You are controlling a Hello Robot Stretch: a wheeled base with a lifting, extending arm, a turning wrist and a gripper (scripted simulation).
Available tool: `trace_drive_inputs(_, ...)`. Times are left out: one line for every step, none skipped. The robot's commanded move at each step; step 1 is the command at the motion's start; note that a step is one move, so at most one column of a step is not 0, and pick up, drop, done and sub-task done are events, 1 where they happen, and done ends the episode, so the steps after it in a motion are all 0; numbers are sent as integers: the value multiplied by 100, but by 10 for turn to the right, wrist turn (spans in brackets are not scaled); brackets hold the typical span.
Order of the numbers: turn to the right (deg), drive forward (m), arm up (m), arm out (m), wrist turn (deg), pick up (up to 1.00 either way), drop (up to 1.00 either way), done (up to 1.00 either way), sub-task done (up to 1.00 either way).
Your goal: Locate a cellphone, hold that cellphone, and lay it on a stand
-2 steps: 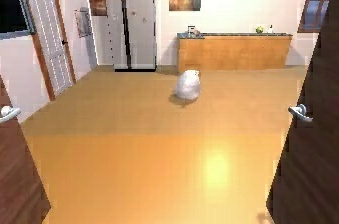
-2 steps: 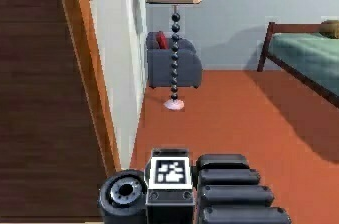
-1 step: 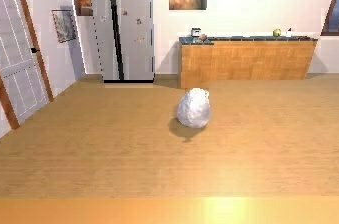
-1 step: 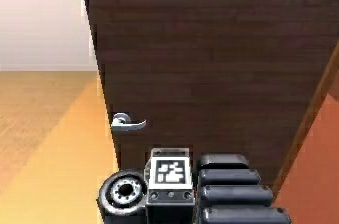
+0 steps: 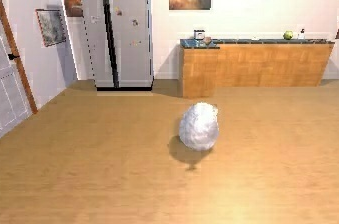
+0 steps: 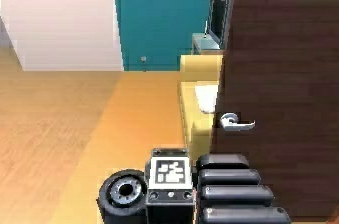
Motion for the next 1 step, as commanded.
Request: trace_drive_inputs(450, 0, 0, 0, 0, 0, 0, 0, 0)
